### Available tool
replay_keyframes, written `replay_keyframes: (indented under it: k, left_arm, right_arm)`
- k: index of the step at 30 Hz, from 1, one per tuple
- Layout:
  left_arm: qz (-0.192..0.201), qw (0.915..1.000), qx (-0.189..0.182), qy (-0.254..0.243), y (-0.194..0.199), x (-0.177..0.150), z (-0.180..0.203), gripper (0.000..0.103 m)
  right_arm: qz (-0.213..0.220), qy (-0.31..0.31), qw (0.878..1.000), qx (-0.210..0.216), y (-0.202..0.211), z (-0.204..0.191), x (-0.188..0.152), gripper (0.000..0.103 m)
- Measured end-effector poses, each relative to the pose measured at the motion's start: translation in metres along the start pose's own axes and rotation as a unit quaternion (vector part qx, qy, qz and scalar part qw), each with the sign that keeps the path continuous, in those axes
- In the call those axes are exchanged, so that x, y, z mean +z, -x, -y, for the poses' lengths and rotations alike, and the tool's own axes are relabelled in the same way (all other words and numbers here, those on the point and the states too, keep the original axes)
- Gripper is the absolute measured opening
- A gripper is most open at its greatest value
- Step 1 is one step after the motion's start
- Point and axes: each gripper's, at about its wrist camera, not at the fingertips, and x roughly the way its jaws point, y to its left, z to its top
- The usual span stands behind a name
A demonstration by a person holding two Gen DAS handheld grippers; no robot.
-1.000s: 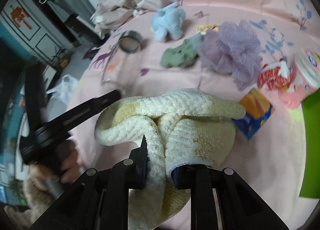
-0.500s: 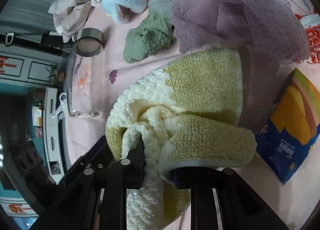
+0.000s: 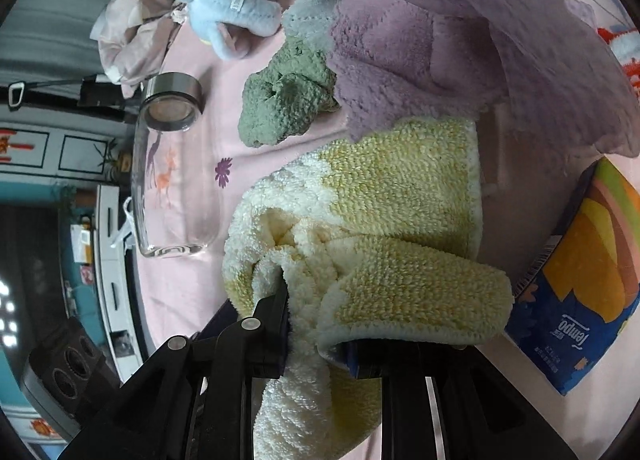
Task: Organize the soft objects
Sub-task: 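Grasp the cream-and-yellow towel with the right tool and lift it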
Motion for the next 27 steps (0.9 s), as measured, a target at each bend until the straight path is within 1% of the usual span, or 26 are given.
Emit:
replay_keyframes:
  k: [2, 3, 5, 6, 7, 8, 9, 10, 13, 15, 18, 19, 21, 22, 24, 25, 27]
  left_arm:
    - [0.005, 0.9998, 0.013, -0.013, -0.002, -0.001, 0.004, 0.04]
    - [0.006, 0.9996, 0.017, -0.02, -0.003, -0.001, 0.007, 0.04]
    - [0.007, 0.9993, 0.023, -0.028, -0.004, -0.001, 0.008, 0.04]
    - [0.007, 0.9993, 0.023, -0.027, -0.004, -0.001, 0.007, 0.04]
    - [0.006, 0.9994, 0.021, -0.025, -0.004, -0.001, 0.006, 0.04]
    - [0.006, 0.9995, 0.019, -0.024, -0.004, 0.0, 0.005, 0.04]
    - [0.005, 0.9995, 0.019, -0.024, -0.005, 0.0, 0.005, 0.04]
    - [0.005, 0.9996, 0.018, -0.023, -0.004, 0.0, 0.005, 0.04]
    - [0.004, 0.9997, 0.016, -0.02, -0.003, -0.001, 0.004, 0.04]
    - [0.004, 0.9997, 0.014, -0.02, -0.003, -0.001, 0.003, 0.04]
    - [0.003, 0.9998, 0.009, -0.015, -0.002, -0.001, 0.003, 0.04]
    - [0.002, 0.9999, 0.006, -0.011, -0.002, 0.0, 0.001, 0.04]
    - [0.001, 1.0, 0.0, -0.005, -0.001, 0.0, 0.0, 0.04]
    - [0.0, 1.0, -0.003, -0.001, -0.001, 0.0, -0.001, 0.04]
    - [-0.001, 1.0, -0.008, 0.002, 0.0, 0.0, -0.002, 0.039]
    - [-0.002, 1.0, -0.008, 0.001, -0.001, 0.0, -0.002, 0.039]
    - [-0.003, 0.9999, -0.016, 0.001, 0.0, 0.0, -0.001, 0.038]
  right_arm:
    - [0.004, 0.021, 1.0, -0.022, 0.004, -0.006, -0.002, 0.021]
    - [0.006, 0.039, 0.998, -0.043, 0.006, -0.012, -0.005, 0.022]
    - [0.012, 0.057, 0.996, -0.063, 0.015, -0.021, -0.009, 0.023]
    - [0.019, 0.07, 0.995, -0.07, 0.021, -0.025, -0.011, 0.029]
    - [0.031, 0.088, 0.993, -0.078, 0.029, -0.03, -0.013, 0.047]
    - [0.041, 0.101, 0.991, -0.083, 0.036, -0.034, -0.014, 0.059]
    - [0.059, 0.115, 0.988, -0.088, 0.046, -0.039, -0.016, 0.077]
    - [0.09, 0.128, 0.984, -0.088, 0.06, -0.045, -0.018, 0.083]
    - [0.136, 0.147, 0.977, -0.078, 0.08, -0.053, -0.012, 0.083]
    - [0.139, 0.158, 0.975, -0.075, 0.078, -0.057, -0.003, 0.083]
    - [0.121, 0.153, 0.977, -0.091, 0.058, -0.054, 0.014, 0.084]
    - [0.112, 0.153, 0.978, -0.09, 0.047, -0.051, 0.017, 0.084]
    - [0.094, 0.154, 0.98, -0.085, 0.036, -0.044, 0.019, 0.083]
    - [0.079, 0.155, 0.981, -0.091, 0.027, -0.04, 0.02, 0.083]
    - [0.074, 0.153, 0.98, -0.099, 0.019, -0.035, 0.019, 0.083]
    - [0.072, 0.152, 0.981, -0.097, 0.017, -0.033, 0.018, 0.082]
    - [0.05, 0.135, 0.988, -0.062, 0.009, -0.024, 0.016, 0.076]
